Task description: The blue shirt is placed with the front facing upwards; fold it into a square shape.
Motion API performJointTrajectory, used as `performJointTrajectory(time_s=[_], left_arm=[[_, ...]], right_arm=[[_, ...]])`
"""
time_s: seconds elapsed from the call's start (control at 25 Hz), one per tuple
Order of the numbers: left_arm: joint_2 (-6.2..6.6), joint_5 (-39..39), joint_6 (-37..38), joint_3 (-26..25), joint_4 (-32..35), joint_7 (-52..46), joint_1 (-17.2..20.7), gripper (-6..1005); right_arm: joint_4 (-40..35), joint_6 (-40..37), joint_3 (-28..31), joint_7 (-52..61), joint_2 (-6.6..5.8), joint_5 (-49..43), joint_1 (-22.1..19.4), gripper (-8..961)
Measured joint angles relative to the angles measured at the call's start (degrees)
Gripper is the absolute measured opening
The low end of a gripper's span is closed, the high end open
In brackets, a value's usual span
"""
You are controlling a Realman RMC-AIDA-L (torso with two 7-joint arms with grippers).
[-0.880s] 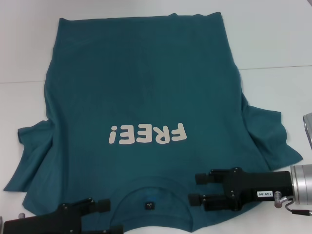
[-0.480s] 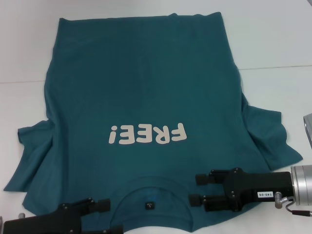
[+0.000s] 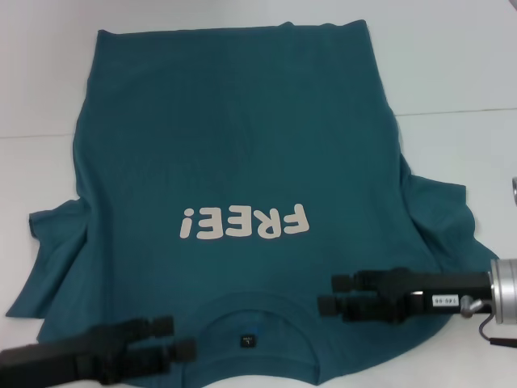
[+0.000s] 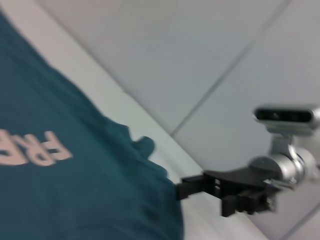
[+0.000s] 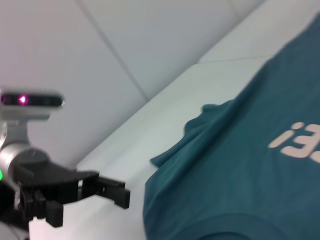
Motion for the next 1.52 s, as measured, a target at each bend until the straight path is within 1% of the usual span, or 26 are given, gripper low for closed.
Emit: performJointTrajectory(time_s=[0.04, 0.16, 0.32, 0.4, 0.56, 0.68, 0.8, 0.92, 1.0, 1.08, 1.24, 1.36, 1.4, 1.44, 1.52], left_arm=[[0.11, 0.0, -0.4, -0.4, 0.0, -1.5, -0.2, 948], [0.19, -0.1, -1.8, -3.8, 0.0, -6.3, -1.2, 948], [0.21, -0.2, -3.9, -9.9, -0.8, -14.0, -2.7, 949], [0.64, -0.4, -5.1, -12.0, -1.4, -18.6, -3.5, 949], [1.44, -0.9, -8.5, -12.6, -1.6, -26.4, -4.6, 949], [1.97, -1.0, -12.2, -13.4, -2.3, -29.7, -5.5, 949], [2.36, -1.3, -15.8, -15.3, -3.7, -31.8, -5.9, 949], [2.42, -2.7, -17.4, -17.8, -4.6, -32.2, -5.6, 949], [2.43, -4.4, -17.8, -19.7, -5.1, -32.1, -5.2, 949], [2.44, -5.3, -18.3, -20.5, -5.3, -31.9, -5.0, 949], [2.51, -5.7, -20.0, -20.2, -5.3, -31.8, -4.9, 949], [2.91, -4.6, -22.5, -18.0, -4.9, -30.8, -5.3, 949], [2.91, -4.6, -22.5, -18.0, -4.9, -30.8, -5.3, 949], [3.22, -3.0, -25.3, -15.8, -4.7, -29.6, -5.8, 948], [3.25, -2.5, -27.0, -15.0, -4.6, -28.6, -6.0, 948]], right_arm=[[-0.1, 0.1, 0.2, 1.9, -0.24, 0.1, 0.2, 797], [-0.2, 0.4, 1.2, 7.9, -1.03, 0.5, 0.9, 797], [-0.3, 0.5, 2.6, 15.8, -2.17, 2.1, 1.5, 797], [-0.6, 0.7, 3.6, 20.2, -2.98, 3.1, 1.8, 797], [-0.9, 1.8, 5.4, 27.4, -5.31, 4.3, 2.4, 797], [-0.9, 4.4, 5.7, 31.7, -7.14, 4.3, 3.0, 797], [-0.9, 7.1, 5.4, 34.9, -8.88, 4.2, 3.4, 797], [-0.9, 8.6, 5.3, 37.2, -10.36, 4.1, 3.5, 798], [-0.9, 9.1, 5.3, 38.6, -11.19, 4.0, 3.5, 798], [-0.9, 9.3, 5.3, 39.8, -11.88, 4.0, 3.6, 798], [-0.9, 9.7, 5.5, 40.7, -12.59, 4.0, 3.8, 798], [-0.9, 9.8, 5.3, 40.7, -12.66, 4.0, 4.1, 798], [-0.9, 9.8, 5.2, 40.7, -12.67, 4.0, 4.2, 798], [-0.9, 9.8, 5.1, 40.6, -12.66, 3.9, 4.3, 798], [-0.9, 9.8, 4.9, 40.4, -12.59, 3.9, 4.4, 798]])
